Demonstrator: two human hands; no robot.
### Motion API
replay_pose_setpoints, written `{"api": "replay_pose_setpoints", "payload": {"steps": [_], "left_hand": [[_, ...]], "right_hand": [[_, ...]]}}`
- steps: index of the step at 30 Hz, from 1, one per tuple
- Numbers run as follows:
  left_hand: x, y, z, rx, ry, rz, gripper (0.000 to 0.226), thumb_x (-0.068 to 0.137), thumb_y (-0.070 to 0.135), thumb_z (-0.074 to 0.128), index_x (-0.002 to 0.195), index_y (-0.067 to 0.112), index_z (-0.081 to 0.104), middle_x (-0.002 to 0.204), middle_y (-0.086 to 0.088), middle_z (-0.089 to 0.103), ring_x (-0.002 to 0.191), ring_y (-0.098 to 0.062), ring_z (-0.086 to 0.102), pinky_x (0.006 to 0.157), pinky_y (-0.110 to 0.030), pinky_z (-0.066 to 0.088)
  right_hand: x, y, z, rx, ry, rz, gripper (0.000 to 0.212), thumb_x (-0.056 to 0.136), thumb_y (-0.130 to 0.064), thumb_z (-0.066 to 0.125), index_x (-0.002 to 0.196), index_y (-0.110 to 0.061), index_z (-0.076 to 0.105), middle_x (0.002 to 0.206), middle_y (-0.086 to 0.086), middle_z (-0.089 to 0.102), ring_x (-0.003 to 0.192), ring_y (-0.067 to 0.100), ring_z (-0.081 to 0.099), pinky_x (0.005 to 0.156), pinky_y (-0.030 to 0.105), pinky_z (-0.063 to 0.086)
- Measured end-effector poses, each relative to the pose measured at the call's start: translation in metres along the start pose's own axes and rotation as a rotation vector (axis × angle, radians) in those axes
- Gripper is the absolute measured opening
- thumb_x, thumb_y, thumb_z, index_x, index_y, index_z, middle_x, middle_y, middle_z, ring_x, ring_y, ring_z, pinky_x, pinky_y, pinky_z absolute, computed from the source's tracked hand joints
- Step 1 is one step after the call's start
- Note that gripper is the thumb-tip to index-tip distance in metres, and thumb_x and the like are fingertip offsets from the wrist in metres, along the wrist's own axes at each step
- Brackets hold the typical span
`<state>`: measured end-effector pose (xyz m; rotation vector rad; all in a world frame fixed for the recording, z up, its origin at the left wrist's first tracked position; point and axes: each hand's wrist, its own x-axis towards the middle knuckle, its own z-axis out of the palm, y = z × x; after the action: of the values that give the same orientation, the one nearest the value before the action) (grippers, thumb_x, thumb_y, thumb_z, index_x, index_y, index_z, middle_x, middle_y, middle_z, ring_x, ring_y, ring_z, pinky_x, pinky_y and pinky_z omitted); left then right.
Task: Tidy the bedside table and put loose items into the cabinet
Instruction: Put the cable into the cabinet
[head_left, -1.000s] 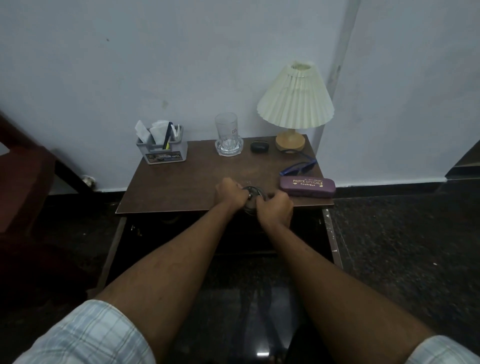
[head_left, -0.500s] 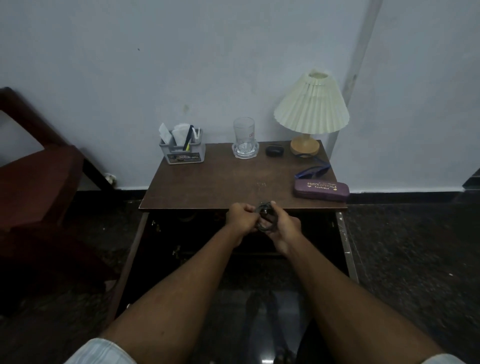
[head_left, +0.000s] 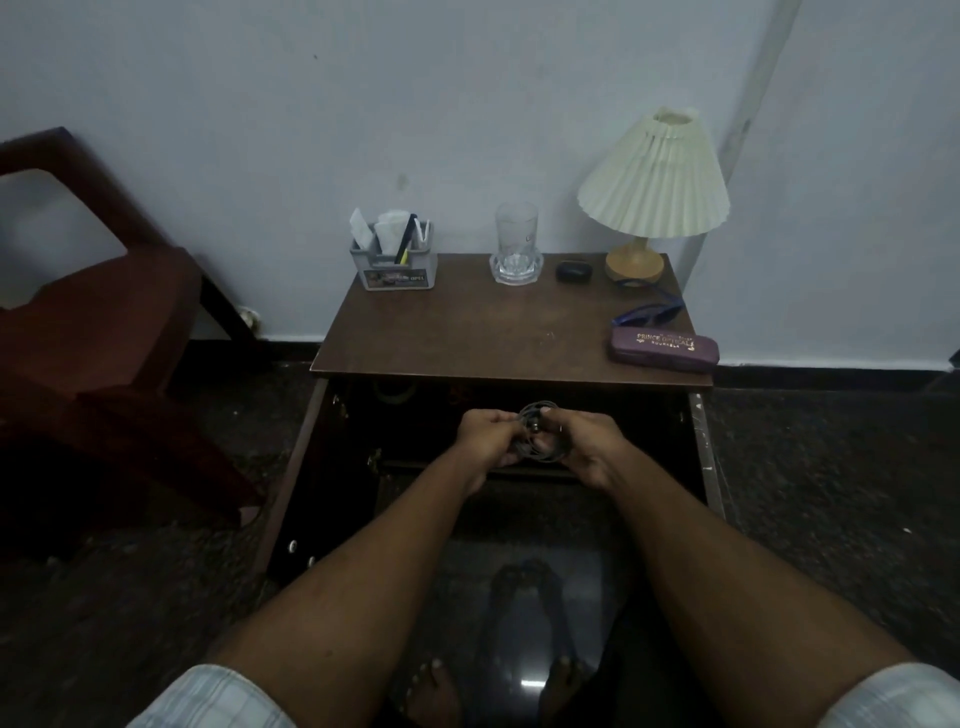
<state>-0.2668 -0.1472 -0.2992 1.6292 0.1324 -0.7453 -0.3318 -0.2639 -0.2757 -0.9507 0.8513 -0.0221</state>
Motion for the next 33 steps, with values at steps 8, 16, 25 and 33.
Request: {"api": "replay_pose_setpoints", "payload": {"steps": [8, 16, 25, 33], "left_hand": [[0.039, -0.024, 0.004, -0.048, 0.043, -0.06, 0.012, 0.085, -0.003, 0.067, 0.093, 0.006, 0.069, 0.094, -0.014, 0.074, 0.088, -0.028, 0.073, 0.078, -0.041, 0.062], [0.104, -0.032, 0.009, -0.093, 0.163, -0.108, 0.017, 0.084, -0.002, 0.068, 0.096, 0.01, 0.066, 0.106, -0.016, 0.072, 0.101, -0.03, 0.071, 0.064, -0.031, 0.058], [0.179, -0.039, 0.007, 0.17, 0.176, -0.111, 0.049, 0.097, 0.015, 0.059, 0.143, 0.004, 0.048, 0.144, -0.013, 0.053, 0.125, -0.03, 0.056, 0.102, -0.04, 0.052], [0.194, -0.023, 0.002, 0.306, 0.121, -0.042, 0.053, 0.106, 0.027, 0.042, 0.153, 0.006, 0.03, 0.162, -0.011, 0.026, 0.146, -0.028, 0.029, 0.118, -0.032, 0.024]], "right_hand": [[0.038, 0.008, -0.001, -0.111, 0.01, 0.067, 0.032, 0.093, 0.011, 0.056, 0.125, 0.01, 0.062, 0.107, 0.025, 0.066, 0.072, 0.024, 0.064, 0.056, 0.023, 0.057], [0.117, 0.01, 0.011, -0.128, 0.092, 0.056, 0.028, 0.092, 0.013, 0.052, 0.118, 0.013, 0.061, 0.094, 0.023, 0.067, 0.067, 0.026, 0.064, 0.045, 0.027, 0.056], [0.189, 0.011, 0.025, -0.337, 0.001, 0.106, 0.039, 0.106, -0.015, 0.046, 0.143, -0.004, 0.049, 0.147, 0.015, 0.051, 0.132, 0.032, 0.052, 0.11, 0.032, 0.044], [0.213, 0.014, 0.031, -0.628, -0.008, -0.06, 0.046, 0.107, -0.008, 0.04, 0.151, 0.001, 0.034, 0.158, 0.016, 0.034, 0.144, 0.03, 0.034, 0.102, 0.019, 0.031]]}}
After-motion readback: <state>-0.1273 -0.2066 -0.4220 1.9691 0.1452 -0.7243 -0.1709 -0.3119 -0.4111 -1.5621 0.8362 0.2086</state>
